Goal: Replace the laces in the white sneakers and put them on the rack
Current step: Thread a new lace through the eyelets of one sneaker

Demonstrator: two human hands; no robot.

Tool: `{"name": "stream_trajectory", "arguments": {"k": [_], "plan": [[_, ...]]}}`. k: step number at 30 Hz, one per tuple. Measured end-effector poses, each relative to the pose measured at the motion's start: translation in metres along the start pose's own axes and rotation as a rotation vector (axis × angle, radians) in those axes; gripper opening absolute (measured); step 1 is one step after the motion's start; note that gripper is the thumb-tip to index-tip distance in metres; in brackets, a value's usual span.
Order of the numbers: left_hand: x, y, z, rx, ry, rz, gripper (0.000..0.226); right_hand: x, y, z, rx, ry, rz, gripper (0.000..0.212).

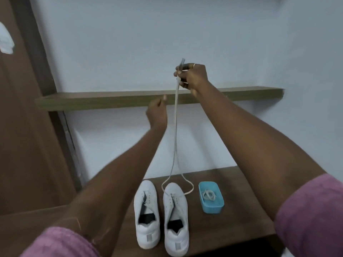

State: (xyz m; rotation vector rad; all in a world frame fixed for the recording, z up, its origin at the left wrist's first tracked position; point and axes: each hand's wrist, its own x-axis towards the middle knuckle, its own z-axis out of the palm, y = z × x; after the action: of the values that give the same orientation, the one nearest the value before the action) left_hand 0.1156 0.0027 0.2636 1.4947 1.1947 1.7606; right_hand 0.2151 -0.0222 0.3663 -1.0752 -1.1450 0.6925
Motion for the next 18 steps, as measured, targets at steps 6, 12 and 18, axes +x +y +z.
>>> {"name": "stream_trajectory", "arguments": {"k": [6, 12, 18], "plan": [[-0.091, -0.188, -0.034, 0.601, -0.225, -0.361, 0.028, 0.010, 0.004, -0.017, 0.038, 0.074, -0.016, 0.022], [-0.133, -0.254, -0.033, 0.815, -0.690, -0.460, 0.017, 0.020, -0.003, -0.022, 0.083, 0.080, -0.053, 0.023], [-0.141, -0.276, -0.009, 0.624, -0.512, -0.518, 0.022, 0.029, 0.012, -0.016, 0.091, 0.035, -0.044, 0.023]]}}
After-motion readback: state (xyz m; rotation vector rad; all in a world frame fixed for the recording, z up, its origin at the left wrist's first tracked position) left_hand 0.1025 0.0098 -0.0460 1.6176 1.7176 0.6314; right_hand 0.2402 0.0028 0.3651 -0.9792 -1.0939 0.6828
